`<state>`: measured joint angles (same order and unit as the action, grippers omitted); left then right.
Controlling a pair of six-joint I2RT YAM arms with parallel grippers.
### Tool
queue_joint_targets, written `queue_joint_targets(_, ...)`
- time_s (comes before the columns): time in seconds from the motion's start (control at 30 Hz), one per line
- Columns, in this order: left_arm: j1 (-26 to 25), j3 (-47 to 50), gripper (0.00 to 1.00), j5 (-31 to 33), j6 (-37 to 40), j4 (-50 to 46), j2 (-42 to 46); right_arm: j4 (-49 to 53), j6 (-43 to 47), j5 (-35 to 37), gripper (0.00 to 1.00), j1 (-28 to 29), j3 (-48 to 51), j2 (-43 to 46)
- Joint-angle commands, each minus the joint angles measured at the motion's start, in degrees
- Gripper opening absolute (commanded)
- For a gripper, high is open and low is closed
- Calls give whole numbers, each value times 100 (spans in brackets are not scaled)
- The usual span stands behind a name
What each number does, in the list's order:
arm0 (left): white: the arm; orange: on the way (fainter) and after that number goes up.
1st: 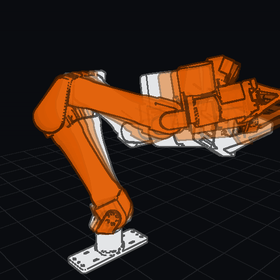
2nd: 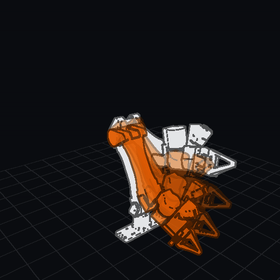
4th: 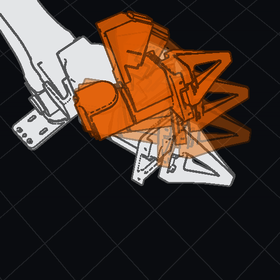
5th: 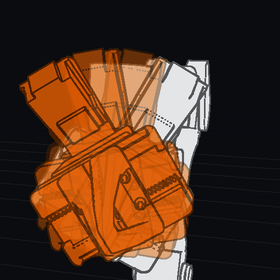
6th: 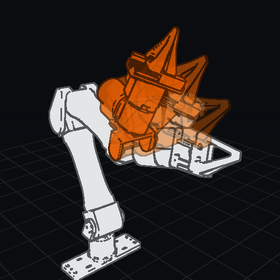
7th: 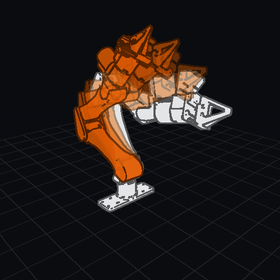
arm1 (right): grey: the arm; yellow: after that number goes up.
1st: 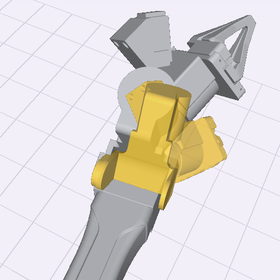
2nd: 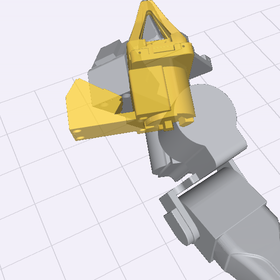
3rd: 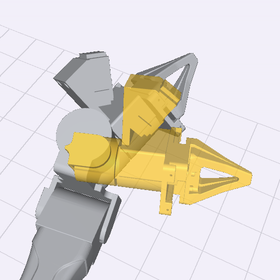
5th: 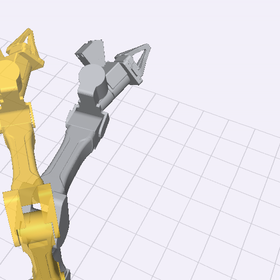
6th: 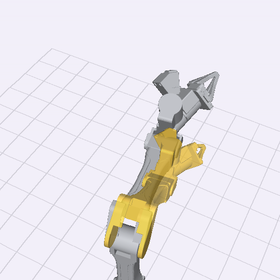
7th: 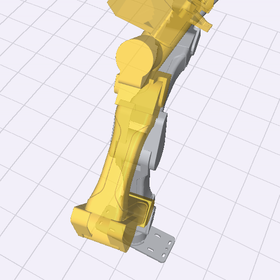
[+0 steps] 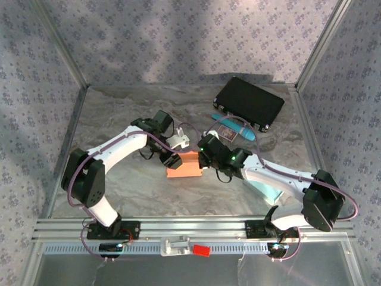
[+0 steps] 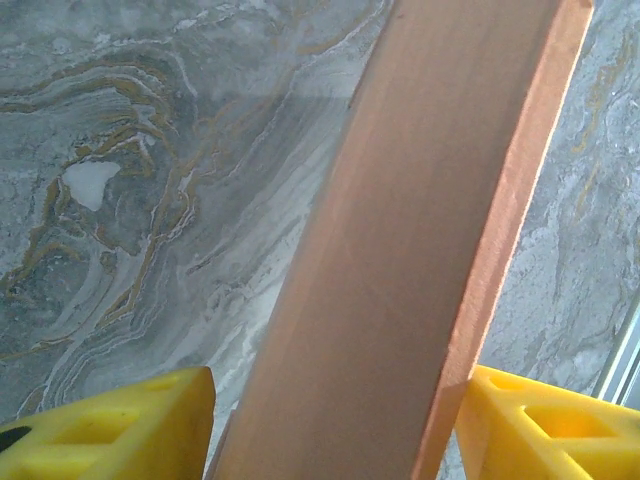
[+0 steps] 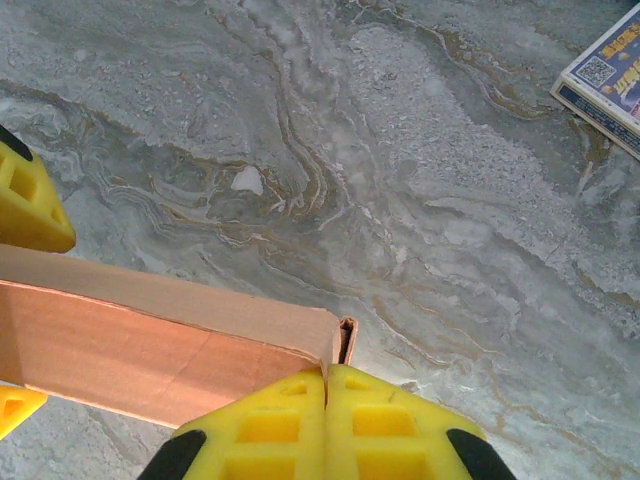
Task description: Fold the paper box
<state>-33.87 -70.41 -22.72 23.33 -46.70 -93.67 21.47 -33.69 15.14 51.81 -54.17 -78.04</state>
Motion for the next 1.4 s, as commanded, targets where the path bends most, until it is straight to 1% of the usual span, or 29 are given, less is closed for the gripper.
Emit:
queue_joint_targets(0.0,27,64,63,-31,-154,218,185,250,-187,252,0,115,29,72)
queue_joint_targets(0.17,-39,36,63,39,-259,418,268,275,-328,346,0,181,-40,-9)
queue_joint_targets(0.3,-40,131,65,88,-584,728,653,338,-366,444,0,224,-112,-7)
queue_joint_targets(0.37,-41,272,67,123,-669,745,851,354,-375,479,0,235,-145,-9)
queue_joint_targets(0.4,-47,362,68,110,-712,931,958,357,-378,481,0,240,-161,-18)
queue_joint_targets(0.47,-49,538,69,35,-749,1014,1126,365,-382,490,0,266,-198,-56)
queue_joint_targets(0.63,-105,680,69,41,-773,978,1134,346,-454,469,0,346,-287,-176)
queue_joint_targets(0.73,-186,681,69,247,-809,1044,1111,384,-445,493,0,387,-381,-240)
queue_joint_targets(0.87,-162,439,68,894,-1334,1090,1305,429,-456,556,0,401,-388,-271)
queue_joint_targets(0.97,-127,250,60,1109,-1967,927,1592,427,-472,569,0,407,-360,-263)
queue_joint_targets(1.03,-122,141,54,1450,-2559,444,1788,393,-472,578,0,420,-329,-264)
queue_joint_targets(1.1,-118,81,50,1714,-2959,-134,1952,370,-478,587,0,430,-301,-264)
queue_joint_targets(1.17,-119,144,47,1784,-3256,-570,2168,357,-482,587,0,445,-265,-257)
queue_joint_targets(1.23,-114,335,42,1717,-3529,-940,2382,349,-480,600,0,467,-234,-240)
queue_joint_targets(1.37,-87,630,33,1753,-4037,-1314,2656,371,-480,622,0,479,-217,-224)
